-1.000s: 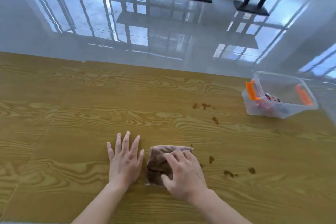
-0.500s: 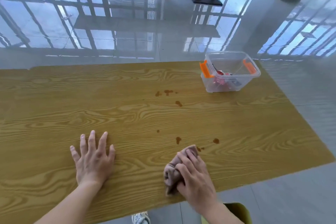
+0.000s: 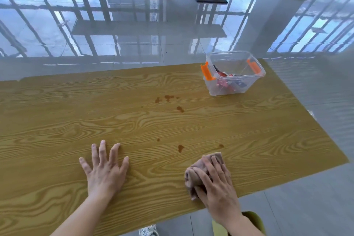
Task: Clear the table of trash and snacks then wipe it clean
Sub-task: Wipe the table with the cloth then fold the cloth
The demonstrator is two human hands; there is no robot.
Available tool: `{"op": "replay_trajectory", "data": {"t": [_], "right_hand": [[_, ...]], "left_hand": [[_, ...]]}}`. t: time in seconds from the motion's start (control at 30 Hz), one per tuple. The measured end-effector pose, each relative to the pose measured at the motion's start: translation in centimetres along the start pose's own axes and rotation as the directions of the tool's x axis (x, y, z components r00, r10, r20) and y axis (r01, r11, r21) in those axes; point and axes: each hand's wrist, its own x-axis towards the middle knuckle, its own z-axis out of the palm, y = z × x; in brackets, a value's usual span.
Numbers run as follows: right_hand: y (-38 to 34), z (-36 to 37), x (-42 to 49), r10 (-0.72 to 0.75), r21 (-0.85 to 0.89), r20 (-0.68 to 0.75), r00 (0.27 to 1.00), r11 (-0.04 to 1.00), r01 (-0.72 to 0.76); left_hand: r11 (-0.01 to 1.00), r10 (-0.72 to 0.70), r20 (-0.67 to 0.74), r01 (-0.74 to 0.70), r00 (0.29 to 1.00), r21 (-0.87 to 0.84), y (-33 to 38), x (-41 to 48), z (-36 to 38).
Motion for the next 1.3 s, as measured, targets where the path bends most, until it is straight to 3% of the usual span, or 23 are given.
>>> {"op": "replay_trajectory", "data": {"t": [0.07,0.17,0.23,0.37,0.47,0.53,0.63,0.67,0.8,0.9,0.93,1.0,1.07,1.13,1.17,1.23,1.3], "right_hand": [[3.6,-1.1,1.6,0.188,-0.068,-0.047,0.981,0.979,-0.191],[6.9,-2.8,5.6,0.524,-0.077,0.022,0.851,0.850,-0.521],[5.8,-2.6,7.1,0.581,-0.060,0.073,0.811,0.814,-0.577],[-1.0,0.5,3.9,0.235,-0.099,0.059,0.970,0.969,-0.228],[0.3,0.1,2.2,0.026,-0.136,0.111,0.994,0.991,-0.011],[2.6,-1.1,4.3,0.083,-0.180,0.097,0.992,0.982,-0.065],[2.1,-1.8,8.2,0.358,-0.139,0.125,0.925,0.930,-0.341],[0.5,-1.5,8.7,0.369,-0.124,0.130,0.921,0.927,-0.354],[-5.1,1.4,5.1,0.008,-0.078,0.130,0.991,0.997,0.002],[-2.6,1.0,4.2,-0.206,-0.101,0.133,0.969,0.970,0.220],[-1.2,0.5,4.9,-0.183,-0.131,0.129,0.975,0.971,0.199],[0.5,-0.8,7.5,0.025,-0.142,0.119,0.993,0.990,-0.008],[-0.3,-1.1,10.5,0.311,-0.104,0.117,0.943,0.948,-0.300],[-3.6,-0.3,12.4,0.406,-0.076,0.149,0.902,0.914,-0.399],[-5.6,0.4,12.5,0.344,-0.056,0.171,0.923,0.939,-0.339],[-8.6,1.7,10.8,0.089,-0.033,0.187,0.978,0.996,-0.085],[-8.3,2.1,8.5,-0.152,-0.070,0.156,0.976,0.984,0.165]], "left_hand": [[0.999,-0.011,-0.028,0.012,1.000,0.036,0.6,-0.2,0.5],[0.998,0.000,-0.042,0.003,0.999,0.066,0.6,-0.4,0.6],[0.997,0.000,-0.040,0.003,0.999,0.074,0.7,-0.3,0.5],[0.996,-0.005,-0.029,0.007,1.000,0.089,0.8,-0.3,0.2],[0.997,-0.012,-0.031,0.014,0.999,0.075,0.8,-0.5,0.1],[0.997,-0.013,-0.044,0.016,0.999,0.072,0.9,-0.4,0.0],[0.997,-0.014,-0.039,0.017,0.999,0.070,1.0,-0.4,0.0],[0.998,-0.014,-0.043,0.017,0.999,0.067,1.0,-0.5,-0.1],[0.997,-0.017,-0.050,0.020,0.999,0.068,1.1,-0.5,-0.2],[0.997,-0.016,-0.042,0.019,0.999,0.078,1.1,-0.5,-0.2],[0.997,-0.014,-0.045,0.018,0.999,0.073,1.1,-0.5,-0.2],[0.997,-0.012,-0.047,0.016,0.999,0.072,1.2,-0.5,-0.3],[0.997,-0.013,-0.043,0.016,0.999,0.071,1.3,-0.6,-0.4],[0.997,-0.018,-0.042,0.021,0.999,0.071,1.4,-0.6,-0.5],[0.997,-0.019,-0.040,0.022,0.999,0.073,1.4,-0.6,-0.5],[0.997,-0.023,-0.039,0.025,0.999,0.072,1.4,-0.6,-0.5],[0.997,-0.026,-0.046,0.030,0.999,0.071,1.4,-0.5,-0.4]]}}
